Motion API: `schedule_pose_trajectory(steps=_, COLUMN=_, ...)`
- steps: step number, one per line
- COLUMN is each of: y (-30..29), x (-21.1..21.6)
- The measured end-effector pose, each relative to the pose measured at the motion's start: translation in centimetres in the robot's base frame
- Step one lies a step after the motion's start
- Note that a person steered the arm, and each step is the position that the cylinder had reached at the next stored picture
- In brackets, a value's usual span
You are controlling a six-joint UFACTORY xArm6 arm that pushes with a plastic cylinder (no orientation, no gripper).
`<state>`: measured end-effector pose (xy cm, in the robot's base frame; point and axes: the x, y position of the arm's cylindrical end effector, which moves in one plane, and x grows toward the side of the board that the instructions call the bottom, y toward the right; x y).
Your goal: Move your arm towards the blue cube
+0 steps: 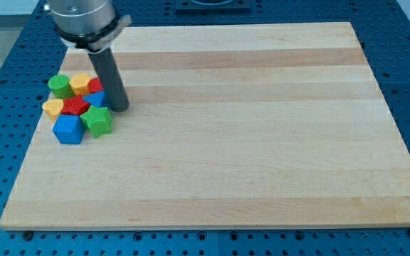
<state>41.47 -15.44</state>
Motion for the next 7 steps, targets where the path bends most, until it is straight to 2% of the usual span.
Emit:
schedule_pose_trajectory(steps=1, y=4.2, x=0.3)
schedule_pose_trajectory(steps=3, y=4.4, x=8.3)
schedule_pose_trajectory(steps=7, y=-4.1, x=8.6)
